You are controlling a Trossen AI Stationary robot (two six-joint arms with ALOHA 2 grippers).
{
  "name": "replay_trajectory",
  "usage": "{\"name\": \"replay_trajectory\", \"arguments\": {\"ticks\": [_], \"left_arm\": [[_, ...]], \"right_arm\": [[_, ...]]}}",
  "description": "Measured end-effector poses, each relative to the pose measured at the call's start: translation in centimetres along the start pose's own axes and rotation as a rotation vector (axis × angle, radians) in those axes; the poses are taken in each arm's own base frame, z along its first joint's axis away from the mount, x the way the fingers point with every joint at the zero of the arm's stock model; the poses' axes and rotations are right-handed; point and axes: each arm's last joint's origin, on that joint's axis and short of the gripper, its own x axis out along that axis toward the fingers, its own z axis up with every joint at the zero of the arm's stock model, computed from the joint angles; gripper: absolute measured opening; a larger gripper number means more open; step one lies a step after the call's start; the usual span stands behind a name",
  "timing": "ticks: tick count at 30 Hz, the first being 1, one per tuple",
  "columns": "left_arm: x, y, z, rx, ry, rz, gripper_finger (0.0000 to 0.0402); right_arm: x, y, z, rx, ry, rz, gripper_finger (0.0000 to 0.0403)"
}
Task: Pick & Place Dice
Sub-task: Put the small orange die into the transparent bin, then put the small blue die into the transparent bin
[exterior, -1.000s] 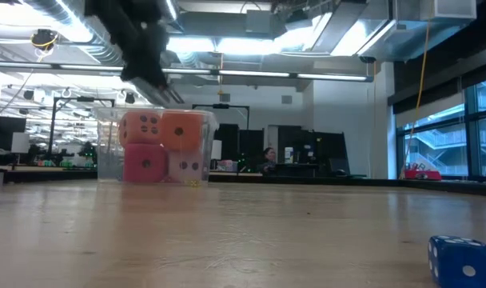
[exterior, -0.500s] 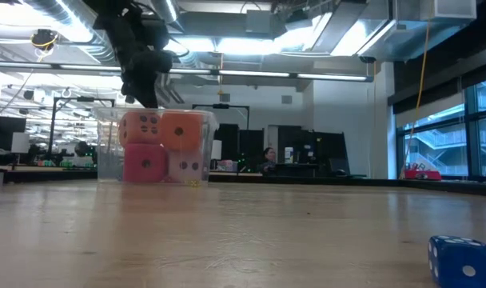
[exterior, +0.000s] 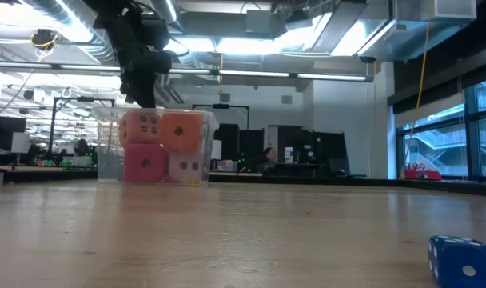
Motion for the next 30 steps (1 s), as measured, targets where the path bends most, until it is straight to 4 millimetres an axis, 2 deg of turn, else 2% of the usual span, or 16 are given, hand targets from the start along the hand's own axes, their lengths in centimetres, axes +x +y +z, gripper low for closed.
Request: {"name": "replay_trajectory", "arguments": {"ticks": [5,12,16,19,24,27,30], "left_arm": [[0.1,-0.5,0.1,0.01,0.004,0.007,0.0099],[0.2,-1.1,0.2,0.043,0.003,-0.016,0.0171],[-0.4,-1.1,0.6,-0.005,-0.006,0.005,0.0206],[-2.3,-1.2,1.9,-0.063,-0.061,-0.004,0.0216],[-7.5,-2.1,4.0,-0.074,-0.193,-0.139,0.0217],[-10.3,-3.6,4.1,-0.013,-0.293,-0.267,0.0215],[-12.0,-5.2,3.1,0.044,-0.343,-0.352,0.0214]], "right_arm": [[0.2,-0.1,-0.1,-0.005,0.004,-0.005,0.0214],[0.1,0.0,-0.2,-0.026,-0.002,-0.01,0.0214],[0.0,0.2,-0.7,-0.038,-0.001,-0.033,0.0214],[-0.2,0.0,-1.5,-0.066,0.049,-0.09,0.0214],[-0.9,-0.7,-3.7,-0.065,0.204,-0.22,0.0214],[-1.7,-0.3,-5.3,-0.111,0.279,-0.25,0.0214],[-2.4,1.0,-6.8,-0.205,0.32,-0.202,0.0214]]}}
